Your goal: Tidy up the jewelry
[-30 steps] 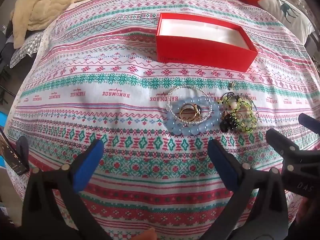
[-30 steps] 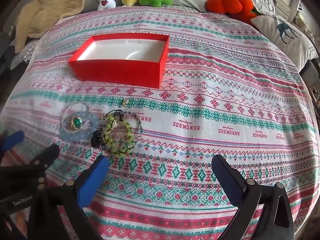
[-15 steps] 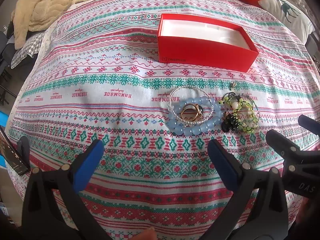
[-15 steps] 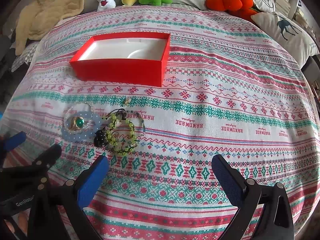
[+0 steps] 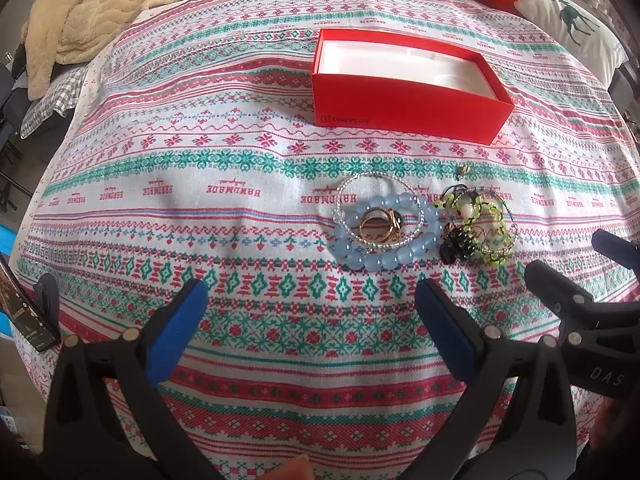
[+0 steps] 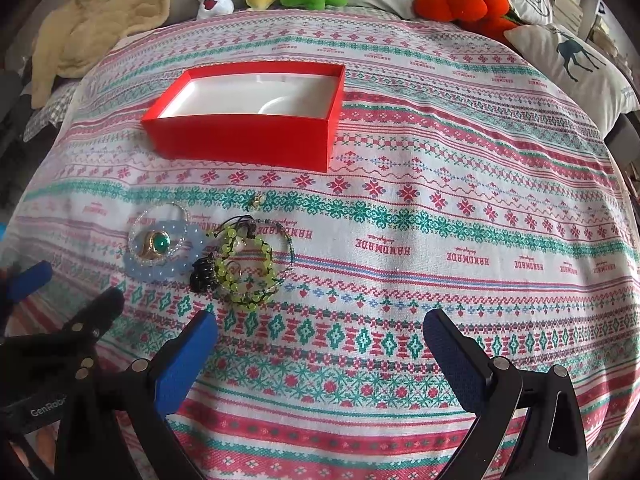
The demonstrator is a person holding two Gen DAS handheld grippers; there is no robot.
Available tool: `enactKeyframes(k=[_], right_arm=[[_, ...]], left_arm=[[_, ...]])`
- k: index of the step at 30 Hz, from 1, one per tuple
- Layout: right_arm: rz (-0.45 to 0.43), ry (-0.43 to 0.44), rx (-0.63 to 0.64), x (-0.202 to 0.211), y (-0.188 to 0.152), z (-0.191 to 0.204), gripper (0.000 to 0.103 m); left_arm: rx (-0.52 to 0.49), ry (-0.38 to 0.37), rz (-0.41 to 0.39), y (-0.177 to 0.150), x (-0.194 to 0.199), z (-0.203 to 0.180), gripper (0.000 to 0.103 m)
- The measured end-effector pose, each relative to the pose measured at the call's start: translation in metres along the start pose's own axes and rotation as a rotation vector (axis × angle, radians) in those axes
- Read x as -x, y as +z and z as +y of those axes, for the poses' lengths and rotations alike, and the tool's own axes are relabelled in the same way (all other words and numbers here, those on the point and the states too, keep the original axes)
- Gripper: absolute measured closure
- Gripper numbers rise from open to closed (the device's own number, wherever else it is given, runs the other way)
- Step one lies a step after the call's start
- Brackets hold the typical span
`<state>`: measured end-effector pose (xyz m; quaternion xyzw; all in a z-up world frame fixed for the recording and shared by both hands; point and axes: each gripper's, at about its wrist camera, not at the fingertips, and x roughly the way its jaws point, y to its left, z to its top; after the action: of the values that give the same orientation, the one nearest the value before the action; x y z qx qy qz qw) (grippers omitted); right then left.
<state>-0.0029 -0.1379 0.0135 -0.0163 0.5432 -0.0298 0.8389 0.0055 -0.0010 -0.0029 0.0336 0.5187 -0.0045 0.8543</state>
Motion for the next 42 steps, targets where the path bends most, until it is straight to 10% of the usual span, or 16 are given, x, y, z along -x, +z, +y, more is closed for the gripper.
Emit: enactKeyframes(k=[42], right_arm=[[-0.005,-0.011,0.008,0.0006,-0.0011,-0.0002,0.000]], left_arm=[[-0.002,0.006,-0.015,0.0020,0.0030,0.0051,0.000]])
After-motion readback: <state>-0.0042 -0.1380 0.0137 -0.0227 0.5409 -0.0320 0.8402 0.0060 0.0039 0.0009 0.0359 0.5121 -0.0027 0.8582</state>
